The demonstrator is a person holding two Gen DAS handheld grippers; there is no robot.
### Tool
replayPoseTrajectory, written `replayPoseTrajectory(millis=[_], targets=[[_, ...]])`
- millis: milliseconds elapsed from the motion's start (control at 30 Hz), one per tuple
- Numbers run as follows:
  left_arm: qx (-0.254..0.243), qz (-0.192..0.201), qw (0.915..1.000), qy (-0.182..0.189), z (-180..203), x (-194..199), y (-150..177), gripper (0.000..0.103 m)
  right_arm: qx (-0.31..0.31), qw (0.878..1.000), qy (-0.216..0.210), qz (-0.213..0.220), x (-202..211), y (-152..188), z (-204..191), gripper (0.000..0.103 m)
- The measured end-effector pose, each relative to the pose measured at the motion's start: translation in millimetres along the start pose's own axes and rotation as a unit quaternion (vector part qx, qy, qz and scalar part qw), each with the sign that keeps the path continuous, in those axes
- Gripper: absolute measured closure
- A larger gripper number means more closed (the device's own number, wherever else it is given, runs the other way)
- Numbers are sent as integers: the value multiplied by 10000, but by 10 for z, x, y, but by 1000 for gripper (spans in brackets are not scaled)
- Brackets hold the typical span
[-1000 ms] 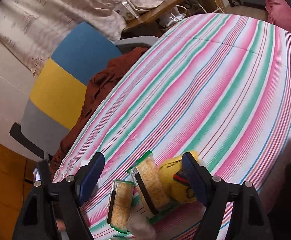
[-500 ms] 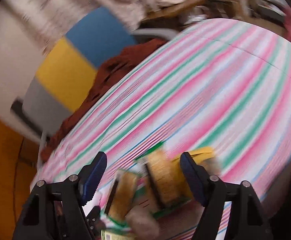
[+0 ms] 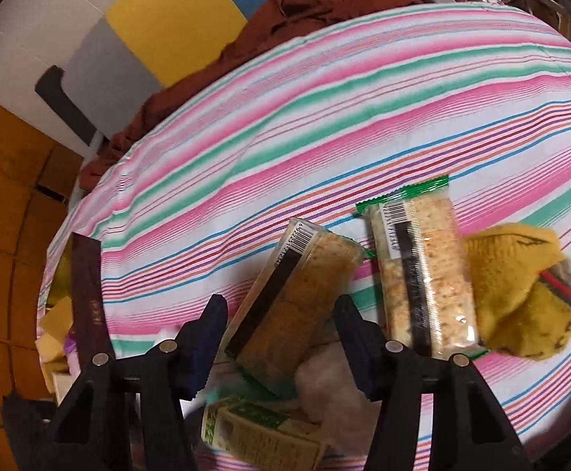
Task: Organize objects
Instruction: 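Grasp the white sponge with the left gripper while the right gripper grasps a cracker packet, then carry the white sponge with the left gripper over the gold tray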
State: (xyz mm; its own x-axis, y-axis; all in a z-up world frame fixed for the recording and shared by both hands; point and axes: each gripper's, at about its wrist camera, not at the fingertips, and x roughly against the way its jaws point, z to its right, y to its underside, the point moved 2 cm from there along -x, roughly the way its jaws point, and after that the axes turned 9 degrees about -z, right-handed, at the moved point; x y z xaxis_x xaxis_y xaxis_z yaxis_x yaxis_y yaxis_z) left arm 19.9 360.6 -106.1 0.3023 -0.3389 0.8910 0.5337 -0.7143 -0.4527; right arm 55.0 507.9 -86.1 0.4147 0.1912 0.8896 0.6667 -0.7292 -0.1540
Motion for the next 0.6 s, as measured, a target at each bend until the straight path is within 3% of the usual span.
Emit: replayPoseTrajectory(millis=[267, 333, 600], targets=[[-116, 157, 9998, 101, 33, 104, 278, 36, 308, 9973, 659, 48, -260, -131, -218, 42], [-82, 169, 9997, 147, 17, 95, 273, 36, 601, 9934, 968, 117, -280, -104, -283, 50], [-52, 341, 9993, 171, 19, 98, 317, 35, 1764, 9740, 1423, 73, -418, 18, -581, 50]])
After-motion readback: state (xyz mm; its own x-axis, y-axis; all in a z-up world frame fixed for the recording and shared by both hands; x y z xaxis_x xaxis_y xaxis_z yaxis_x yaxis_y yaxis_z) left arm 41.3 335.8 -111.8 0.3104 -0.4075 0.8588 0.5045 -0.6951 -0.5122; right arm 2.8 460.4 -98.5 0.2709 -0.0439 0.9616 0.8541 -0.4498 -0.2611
